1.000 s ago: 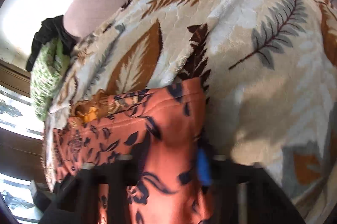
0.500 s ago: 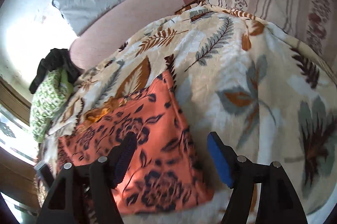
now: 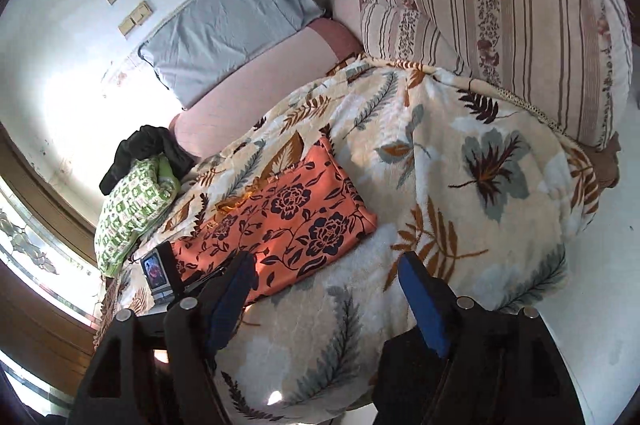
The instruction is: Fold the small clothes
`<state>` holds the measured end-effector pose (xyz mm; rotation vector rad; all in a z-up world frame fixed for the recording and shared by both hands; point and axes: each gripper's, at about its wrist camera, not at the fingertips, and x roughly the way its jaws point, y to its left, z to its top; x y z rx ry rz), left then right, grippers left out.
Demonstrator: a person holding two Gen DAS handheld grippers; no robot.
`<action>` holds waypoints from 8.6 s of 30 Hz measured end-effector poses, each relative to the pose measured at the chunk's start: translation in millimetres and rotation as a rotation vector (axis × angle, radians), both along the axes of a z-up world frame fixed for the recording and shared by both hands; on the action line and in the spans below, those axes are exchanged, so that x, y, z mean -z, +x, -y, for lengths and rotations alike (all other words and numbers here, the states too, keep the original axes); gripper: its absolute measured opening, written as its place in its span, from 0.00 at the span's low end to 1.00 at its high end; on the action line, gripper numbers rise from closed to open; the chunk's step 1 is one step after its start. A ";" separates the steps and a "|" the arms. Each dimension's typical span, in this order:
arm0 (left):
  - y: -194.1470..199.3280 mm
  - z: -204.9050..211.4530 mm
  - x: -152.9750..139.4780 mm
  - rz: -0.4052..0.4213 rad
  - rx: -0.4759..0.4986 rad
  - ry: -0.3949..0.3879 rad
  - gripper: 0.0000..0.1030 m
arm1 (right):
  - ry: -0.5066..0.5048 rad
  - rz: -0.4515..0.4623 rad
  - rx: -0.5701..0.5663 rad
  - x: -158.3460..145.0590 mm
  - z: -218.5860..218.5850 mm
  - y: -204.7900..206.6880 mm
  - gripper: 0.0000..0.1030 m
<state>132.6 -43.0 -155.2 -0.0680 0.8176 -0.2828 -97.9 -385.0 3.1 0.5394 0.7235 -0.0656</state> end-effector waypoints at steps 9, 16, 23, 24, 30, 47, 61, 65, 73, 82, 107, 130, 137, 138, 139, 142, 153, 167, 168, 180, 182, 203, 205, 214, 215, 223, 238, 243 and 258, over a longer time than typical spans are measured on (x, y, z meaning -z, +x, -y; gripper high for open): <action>-10.0 -2.1 -24.4 0.054 -0.116 0.192 1.00 | -0.042 0.044 -0.064 -36.8 -21.4 -18.7 0.75; -7.9 -1.6 -16.9 0.013 -0.082 0.222 1.00 | -0.048 0.051 -0.075 -47.1 -25.4 -28.0 0.75; -16.1 -11.0 -28.9 0.112 -0.138 0.239 1.00 | -0.041 0.057 -0.074 -49.4 -25.3 -30.1 0.75; -13.2 -14.5 -23.8 0.089 -0.157 0.239 1.00 | -0.040 0.056 -0.075 -49.3 -25.4 -29.6 0.75; -29.5 -30.9 -41.7 0.214 -0.256 0.204 1.00 | -0.034 0.066 -0.082 -48.6 -25.7 -26.7 0.75; -63.6 -3.8 -31.1 0.013 -0.114 0.155 1.00 | 0.738 -0.208 -0.055 172.3 -20.7 107.6 0.80; -24.9 27.2 -23.0 -0.018 -0.168 0.224 1.00 | 0.708 -0.183 0.062 193.8 29.4 184.0 0.44; -7.5 34.2 19.0 -0.193 -0.110 0.289 1.00 | 0.638 -0.238 0.090 200.9 26.5 191.9 0.69; -28.2 -19.5 -32.0 -0.064 -0.159 0.100 1.00 | 0.384 -0.223 -0.023 159.9 3.3 217.6 0.16; -130.3 -228.3 -77.1 0.055 -0.614 -0.118 1.00 | -0.126 0.035 -0.435 16.8 -213.5 219.8 0.14; -64.3 -170.8 -30.0 -0.225 -0.372 -0.272 0.85 | 0.112 -0.053 -0.546 93.0 -235.1 178.9 0.87; -58.4 -167.9 -89.6 -0.098 -0.351 -0.057 0.60 | 0.390 -0.124 -0.521 127.1 -177.7 256.3 0.87; 31.4 -138.4 -31.8 -0.260 -0.282 0.051 0.60 | 0.578 -0.245 -0.441 171.2 -154.6 317.6 0.87; 35.0 -143.1 -18.7 -0.297 -0.301 0.030 0.62 | 0.598 -0.256 -0.443 176.7 -156.1 325.9 0.87; 34.8 -148.2 -11.8 -0.300 -0.315 0.002 0.64 | 0.621 -0.280 -0.457 184.1 -161.4 336.3 0.87; 29.2 -147.5 -13.0 -0.274 -0.315 0.021 0.66 | 0.581 -0.362 -0.517 197.6 -182.3 358.4 0.85; 28.4 -153.1 -7.1 -0.267 -0.316 -0.018 0.68 | 0.309 -0.346 -0.490 170.7 -201.9 344.2 0.68; 26.2 -154.6 -7.0 -0.257 -0.321 -0.035 0.68 | 0.225 -0.339 -0.602 144.6 -220.1 264.1 0.45; 26.2 -153.8 -6.6 -0.256 -0.319 -0.034 0.68 | 0.177 -0.343 -0.606 144.8 -224.4 263.8 0.45; 26.7 -153.2 -5.8 -0.251 -0.311 -0.039 0.69 | 0.212 -0.356 -0.534 160.4 -215.4 248.4 0.87; 25.8 -152.7 -6.2 -0.247 -0.308 -0.035 0.70 | 0.156 -0.398 -0.592 174.2 -222.8 242.5 0.62; 17.5 -201.6 7.1 -0.366 -0.102 -0.348 0.82 | 0.397 -0.442 -0.665 188.6 -219.8 342.1 0.69; 19.2 -196.6 3.7 -0.366 -0.099 -0.332 0.75 | 0.366 -0.413 -0.666 185.4 -225.7 338.3 0.62; 23.3 -168.8 -19.1 -0.314 -0.070 -0.312 0.34 | 0.147 -0.326 -0.774 138.5 -243.9 336.6 0.33; 25.2 -161.6 -27.6 -0.291 -0.065 -0.312 0.34 | 0.126 -0.296 -0.780 126.0 -241.9 336.6 0.33; 71.5 -80.1 -72.3 -0.168 -0.003 -0.287 0.35 | 0.054 -0.163 -0.727 56.2 -170.2 368.3 0.32; 65.9 -54.5 -49.9 -0.196 -0.126 -0.010 0.71 | 0.083 -0.038 -0.484 80.4 -98.6 341.9 0.74; 77.3 -62.8 -20.7 -0.320 -0.223 0.023 0.72 | 0.152 -0.274 -0.592 135.6 -144.4 351.1 0.86; -22.6 -38.3 -134.2 -0.040 -0.288 0.114 0.83 | -0.228 -0.079 -0.493 20.4 -154.3 224.9 0.98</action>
